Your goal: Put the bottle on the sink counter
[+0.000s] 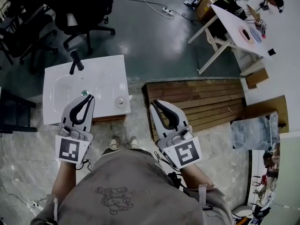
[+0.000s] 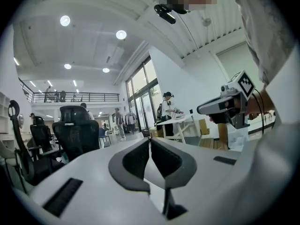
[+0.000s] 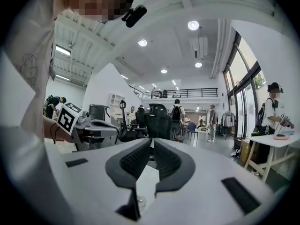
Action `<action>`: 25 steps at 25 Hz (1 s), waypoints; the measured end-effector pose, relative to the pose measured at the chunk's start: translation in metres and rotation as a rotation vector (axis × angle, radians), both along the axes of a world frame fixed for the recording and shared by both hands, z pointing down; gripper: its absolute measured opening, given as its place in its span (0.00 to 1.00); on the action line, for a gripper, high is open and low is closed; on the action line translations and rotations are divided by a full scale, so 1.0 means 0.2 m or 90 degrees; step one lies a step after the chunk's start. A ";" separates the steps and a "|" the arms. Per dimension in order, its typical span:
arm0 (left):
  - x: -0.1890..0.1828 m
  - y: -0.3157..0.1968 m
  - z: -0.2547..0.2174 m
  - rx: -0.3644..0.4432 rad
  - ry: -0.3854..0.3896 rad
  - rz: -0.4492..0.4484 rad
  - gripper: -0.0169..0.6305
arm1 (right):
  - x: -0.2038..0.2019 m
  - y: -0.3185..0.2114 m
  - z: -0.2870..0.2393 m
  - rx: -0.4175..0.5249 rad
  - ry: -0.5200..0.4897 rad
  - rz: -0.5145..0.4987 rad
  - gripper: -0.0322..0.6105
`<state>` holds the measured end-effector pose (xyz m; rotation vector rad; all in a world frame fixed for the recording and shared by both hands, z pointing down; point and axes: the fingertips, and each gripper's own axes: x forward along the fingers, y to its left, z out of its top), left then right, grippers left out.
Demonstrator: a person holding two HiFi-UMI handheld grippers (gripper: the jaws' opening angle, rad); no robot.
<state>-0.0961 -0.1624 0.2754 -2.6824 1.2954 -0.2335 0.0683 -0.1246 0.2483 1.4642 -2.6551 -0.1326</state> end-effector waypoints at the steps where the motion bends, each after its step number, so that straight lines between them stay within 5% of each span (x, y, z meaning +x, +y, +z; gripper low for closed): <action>1: 0.00 0.00 0.02 -0.007 0.001 -0.002 0.07 | 0.00 0.00 0.03 -0.005 -0.001 -0.001 0.12; 25: 0.09 0.07 0.13 -0.036 -0.001 0.001 0.06 | 0.09 0.02 0.17 -0.033 0.007 0.026 0.10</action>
